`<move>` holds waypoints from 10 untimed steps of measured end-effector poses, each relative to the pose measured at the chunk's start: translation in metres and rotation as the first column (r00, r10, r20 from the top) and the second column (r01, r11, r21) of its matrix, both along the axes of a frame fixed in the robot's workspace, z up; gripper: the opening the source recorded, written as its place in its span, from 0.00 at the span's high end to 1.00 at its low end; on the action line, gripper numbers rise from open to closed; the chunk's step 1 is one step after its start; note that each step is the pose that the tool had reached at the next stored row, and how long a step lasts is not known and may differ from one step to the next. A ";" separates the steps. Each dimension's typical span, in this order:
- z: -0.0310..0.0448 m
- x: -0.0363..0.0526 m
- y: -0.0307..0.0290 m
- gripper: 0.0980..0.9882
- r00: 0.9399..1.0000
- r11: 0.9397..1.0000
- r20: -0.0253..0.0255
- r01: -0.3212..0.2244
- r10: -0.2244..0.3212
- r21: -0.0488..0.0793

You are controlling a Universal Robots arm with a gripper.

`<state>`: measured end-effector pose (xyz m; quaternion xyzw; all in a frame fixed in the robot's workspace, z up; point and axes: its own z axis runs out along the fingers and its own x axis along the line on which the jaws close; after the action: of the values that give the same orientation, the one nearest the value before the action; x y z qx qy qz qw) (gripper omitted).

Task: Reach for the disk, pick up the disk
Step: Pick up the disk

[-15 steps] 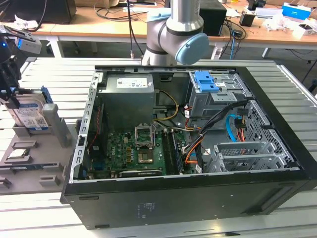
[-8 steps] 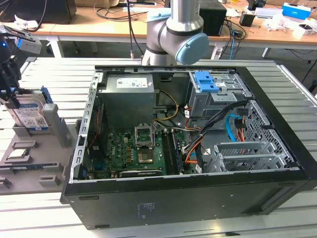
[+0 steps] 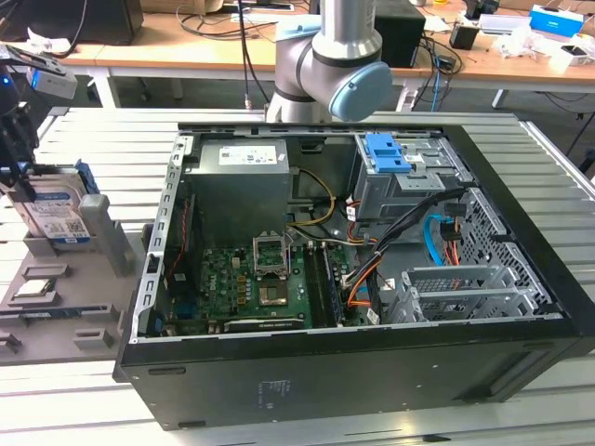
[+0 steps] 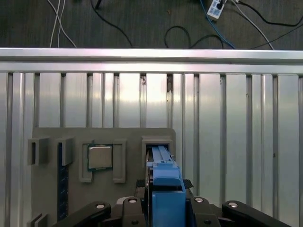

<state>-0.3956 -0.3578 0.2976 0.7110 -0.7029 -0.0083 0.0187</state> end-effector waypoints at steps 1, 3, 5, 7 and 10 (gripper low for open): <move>0.0025 0.0001 0.0000 0.70 1.000 1.000 0.000 0.000 0.000 0.000; 0.0058 0.0002 0.0001 0.70 1.000 1.000 0.000 0.000 0.000 0.000; 0.0103 0.0003 0.0002 0.70 1.000 1.000 0.000 0.000 0.000 0.000; 0.0148 0.0005 0.0003 0.70 1.000 1.000 0.000 0.000 0.000 0.000; 0.0230 0.0007 0.0006 0.70 1.000 1.000 0.000 0.000 0.000 0.000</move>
<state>-0.3949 -0.3572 0.3206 0.7110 -0.7029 -0.0083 0.0186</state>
